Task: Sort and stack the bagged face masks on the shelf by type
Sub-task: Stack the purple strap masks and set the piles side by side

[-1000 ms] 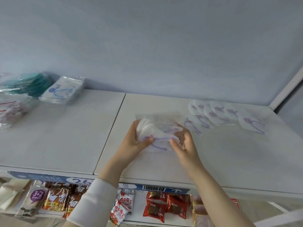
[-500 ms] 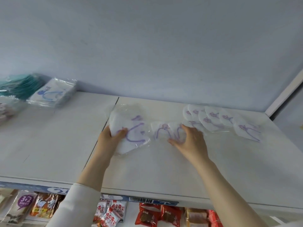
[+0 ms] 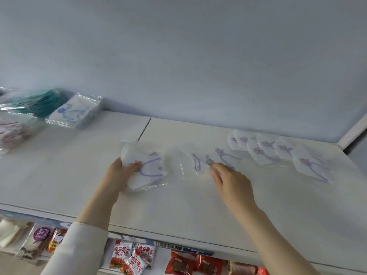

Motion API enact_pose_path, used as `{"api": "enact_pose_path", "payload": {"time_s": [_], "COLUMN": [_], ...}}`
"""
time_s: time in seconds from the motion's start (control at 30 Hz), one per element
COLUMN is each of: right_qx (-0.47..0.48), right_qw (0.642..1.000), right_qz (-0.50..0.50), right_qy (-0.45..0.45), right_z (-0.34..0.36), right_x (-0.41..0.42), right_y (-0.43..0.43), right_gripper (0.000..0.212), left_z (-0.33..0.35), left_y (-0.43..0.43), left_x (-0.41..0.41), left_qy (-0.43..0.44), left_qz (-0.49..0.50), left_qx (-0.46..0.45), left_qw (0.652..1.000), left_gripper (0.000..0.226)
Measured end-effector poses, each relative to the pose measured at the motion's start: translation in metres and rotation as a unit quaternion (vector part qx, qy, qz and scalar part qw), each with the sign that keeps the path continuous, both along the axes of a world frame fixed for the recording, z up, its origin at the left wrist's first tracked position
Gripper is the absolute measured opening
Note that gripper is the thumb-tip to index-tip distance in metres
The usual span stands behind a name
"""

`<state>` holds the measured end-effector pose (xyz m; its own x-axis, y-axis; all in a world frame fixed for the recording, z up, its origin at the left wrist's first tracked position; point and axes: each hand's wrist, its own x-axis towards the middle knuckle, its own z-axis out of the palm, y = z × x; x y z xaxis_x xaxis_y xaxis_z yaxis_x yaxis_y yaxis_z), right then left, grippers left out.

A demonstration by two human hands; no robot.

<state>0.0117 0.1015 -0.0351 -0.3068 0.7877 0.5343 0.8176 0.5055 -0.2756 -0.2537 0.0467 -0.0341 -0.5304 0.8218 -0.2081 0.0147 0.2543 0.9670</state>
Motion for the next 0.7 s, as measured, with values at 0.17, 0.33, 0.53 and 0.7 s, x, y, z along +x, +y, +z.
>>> {"api": "enact_pose_path", "payload": {"time_s": [0.17, 0.33, 0.53, 0.7], "right_qx": [-0.043, -0.033, -0.193, -0.254], "right_qw": [0.987, 0.968, 0.936, 0.952], "right_qz": [0.144, 0.25, 0.288, 0.162], "right_qy": [0.065, -0.001, 0.063, 0.057], "right_z": [-0.001, -0.003, 0.013, 0.015], "right_x": [0.004, 0.013, 0.024, 0.004], "right_y": [-0.017, -0.018, -0.015, 0.021], "right_gripper": [0.022, 0.024, 0.057, 0.045], "left_z": [0.013, 0.02, 0.018, 0.016], "left_y": [-0.006, -0.003, 0.001, 0.005], "left_x": [0.022, 0.039, 0.049, 0.061], "left_qy": [-0.016, -0.052, -0.047, -0.037], "left_qz": [-0.127, -0.248, -0.325, -0.302], "left_qx": [-0.04, -0.077, -0.058, -0.008], "left_qw": [0.991, 0.964, 0.943, 0.953], "left_gripper": [0.018, 0.045, 0.044, 0.043]}}
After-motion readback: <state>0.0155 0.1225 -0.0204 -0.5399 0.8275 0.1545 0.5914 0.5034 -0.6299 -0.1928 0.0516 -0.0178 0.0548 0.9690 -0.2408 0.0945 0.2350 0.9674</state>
